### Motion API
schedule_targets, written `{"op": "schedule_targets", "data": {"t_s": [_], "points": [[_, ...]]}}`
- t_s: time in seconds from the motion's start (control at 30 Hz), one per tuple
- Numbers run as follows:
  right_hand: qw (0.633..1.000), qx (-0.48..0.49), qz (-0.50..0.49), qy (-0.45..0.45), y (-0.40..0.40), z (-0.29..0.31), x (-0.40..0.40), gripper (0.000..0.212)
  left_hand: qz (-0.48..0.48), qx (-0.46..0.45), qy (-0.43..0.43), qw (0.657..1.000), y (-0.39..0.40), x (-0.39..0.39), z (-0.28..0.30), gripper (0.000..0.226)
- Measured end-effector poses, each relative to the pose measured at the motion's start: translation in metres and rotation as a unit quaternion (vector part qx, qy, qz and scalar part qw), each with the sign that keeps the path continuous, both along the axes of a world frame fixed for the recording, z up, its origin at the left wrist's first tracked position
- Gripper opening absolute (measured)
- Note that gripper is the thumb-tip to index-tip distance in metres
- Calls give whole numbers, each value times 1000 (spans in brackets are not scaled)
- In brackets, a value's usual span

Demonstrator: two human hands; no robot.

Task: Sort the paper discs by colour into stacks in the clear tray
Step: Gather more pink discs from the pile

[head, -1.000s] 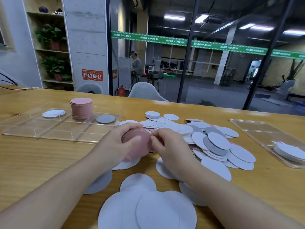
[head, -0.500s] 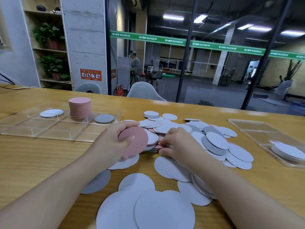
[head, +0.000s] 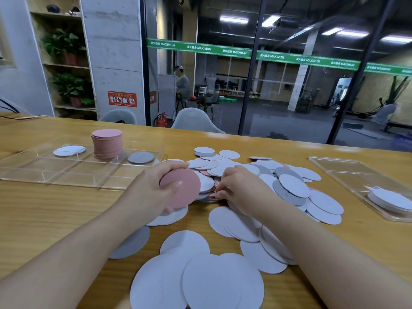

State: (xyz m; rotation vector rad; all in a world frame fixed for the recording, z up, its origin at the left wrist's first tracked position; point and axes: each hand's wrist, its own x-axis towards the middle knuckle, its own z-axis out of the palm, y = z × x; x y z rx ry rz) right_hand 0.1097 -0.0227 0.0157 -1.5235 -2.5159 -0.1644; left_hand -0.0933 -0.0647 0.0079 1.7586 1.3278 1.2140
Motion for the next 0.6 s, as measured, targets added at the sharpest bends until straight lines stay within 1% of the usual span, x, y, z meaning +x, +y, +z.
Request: {"op": "schedule_targets", "data": {"t_s": [0.03,0.1,0.17,0.2,0.27,0.33,0.4,0.5,0.6], "points": [[999,21,-2,-45,0,0,-3,28,1,-1,1,1000,0,0,0,40],[980,141,34,-136,0,-7,-9,11,3,-3,2,1000,0,0,0,39],[961,199,44,-186,-6,-11,-11,28,4,-4,1,1000,0,0,0,39],[955,224,41,-192,-8,-11,-11,31,5,-4,1,1000,1,0,-1,38],[945,240,54,-217,-9,-14,-9,30,7,-7,6,1000,1,0,-1,38],[939,250,76,-224,-10,-12,-9,30,13,-10,6,1000,2,0,-2,38],[942,246,75,-213,-8,-12,-8,28,16,-11,-3,1000,3,0,-2,39],[945,261,92,-172,-1,-18,1,25,28,0,-30,999,3,-1,-1,41],[943,287,102,-135,2,-20,5,23,51,10,-52,997,5,-3,-1,38]]}}
